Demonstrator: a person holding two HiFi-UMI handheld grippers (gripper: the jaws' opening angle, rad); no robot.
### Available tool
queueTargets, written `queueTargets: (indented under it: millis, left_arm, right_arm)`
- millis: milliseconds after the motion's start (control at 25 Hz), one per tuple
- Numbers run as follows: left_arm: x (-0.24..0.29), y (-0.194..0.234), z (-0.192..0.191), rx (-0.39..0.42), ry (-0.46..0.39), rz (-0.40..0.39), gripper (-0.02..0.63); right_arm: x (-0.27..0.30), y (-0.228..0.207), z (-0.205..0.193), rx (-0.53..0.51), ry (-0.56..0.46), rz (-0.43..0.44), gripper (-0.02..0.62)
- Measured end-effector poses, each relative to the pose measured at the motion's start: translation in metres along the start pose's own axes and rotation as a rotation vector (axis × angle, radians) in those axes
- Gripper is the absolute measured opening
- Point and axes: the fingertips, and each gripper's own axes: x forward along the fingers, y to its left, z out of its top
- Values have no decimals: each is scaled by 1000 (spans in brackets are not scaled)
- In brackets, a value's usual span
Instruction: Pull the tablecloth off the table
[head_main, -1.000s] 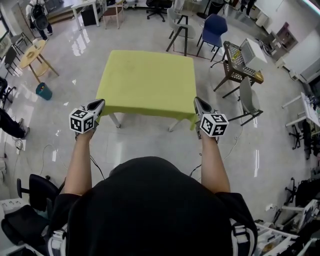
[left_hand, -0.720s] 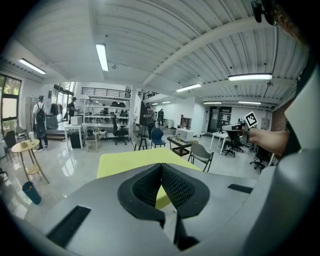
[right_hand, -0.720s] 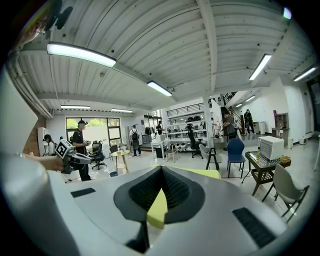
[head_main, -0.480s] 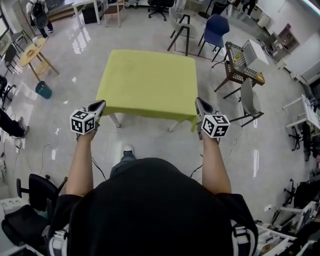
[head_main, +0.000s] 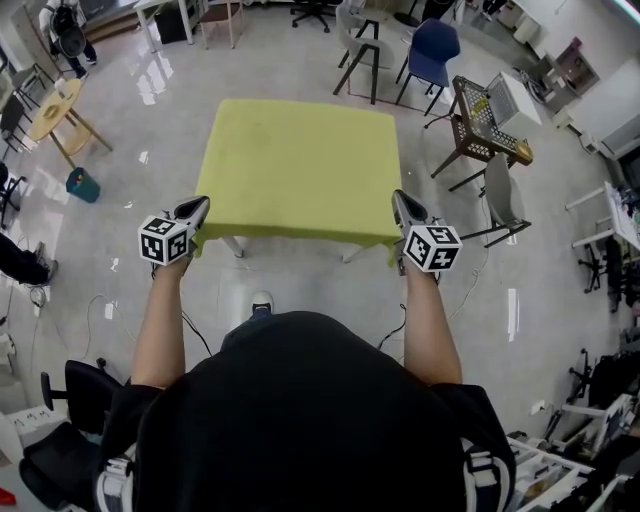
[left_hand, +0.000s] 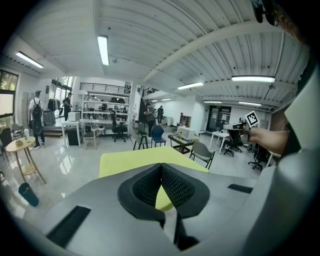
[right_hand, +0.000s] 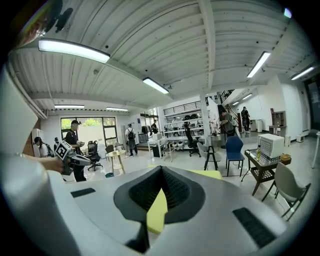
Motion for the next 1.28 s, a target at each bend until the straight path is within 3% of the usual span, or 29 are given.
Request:
queueTargets:
  millis: [320,1280]
  left_arm:
    - [33,59,33,24,-2,-25,21]
    - [91,199,73,52,15,-119,21]
  right_arm:
    - [50,-2,19,16,-9,-38,15]
    - [155,14,49,33,-5,-155,15]
